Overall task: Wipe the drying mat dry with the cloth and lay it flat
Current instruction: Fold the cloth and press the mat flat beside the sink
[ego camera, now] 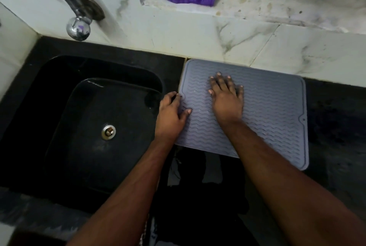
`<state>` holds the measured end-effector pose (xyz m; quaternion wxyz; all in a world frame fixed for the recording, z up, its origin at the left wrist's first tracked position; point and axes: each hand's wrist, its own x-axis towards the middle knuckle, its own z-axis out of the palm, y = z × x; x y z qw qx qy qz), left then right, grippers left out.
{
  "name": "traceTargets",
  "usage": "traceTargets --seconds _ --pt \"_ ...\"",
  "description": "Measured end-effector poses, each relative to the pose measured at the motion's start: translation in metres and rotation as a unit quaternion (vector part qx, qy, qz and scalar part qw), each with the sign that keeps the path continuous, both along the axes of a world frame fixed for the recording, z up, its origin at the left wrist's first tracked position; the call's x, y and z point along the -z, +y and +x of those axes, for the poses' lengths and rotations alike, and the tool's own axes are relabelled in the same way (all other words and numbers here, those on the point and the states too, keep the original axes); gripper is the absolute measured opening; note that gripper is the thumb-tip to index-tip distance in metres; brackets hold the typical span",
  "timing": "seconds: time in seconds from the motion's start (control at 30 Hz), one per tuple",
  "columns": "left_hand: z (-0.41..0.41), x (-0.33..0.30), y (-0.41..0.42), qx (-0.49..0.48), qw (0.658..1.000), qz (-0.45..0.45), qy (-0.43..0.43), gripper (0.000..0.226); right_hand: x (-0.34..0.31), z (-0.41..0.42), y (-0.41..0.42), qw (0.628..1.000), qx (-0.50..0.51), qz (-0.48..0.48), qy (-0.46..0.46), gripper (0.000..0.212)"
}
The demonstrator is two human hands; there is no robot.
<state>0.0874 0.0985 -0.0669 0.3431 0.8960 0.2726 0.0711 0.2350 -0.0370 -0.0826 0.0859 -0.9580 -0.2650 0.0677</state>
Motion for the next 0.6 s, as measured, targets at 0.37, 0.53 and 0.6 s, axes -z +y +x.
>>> traceTargets --seconds 0.37,0.53,0.6 --pt "0.002 0.002 0.0 -0.027 0.998 -0.045 -0.027 0.055 0.0 0.004 -0.006 1.0 -0.015 0.014 0.004 0.05" --pt "0.0 0.007 0.002 -0.03 0.997 -0.057 -0.044 0.047 0.0 0.005 -0.008 1.0 -0.023 0.011 0.002 0.05" --pt "0.001 0.009 0.002 -0.031 0.997 -0.06 -0.049 0.046 0.001 0.005 -0.009 1.0 -0.026 0.012 0.0 0.05"
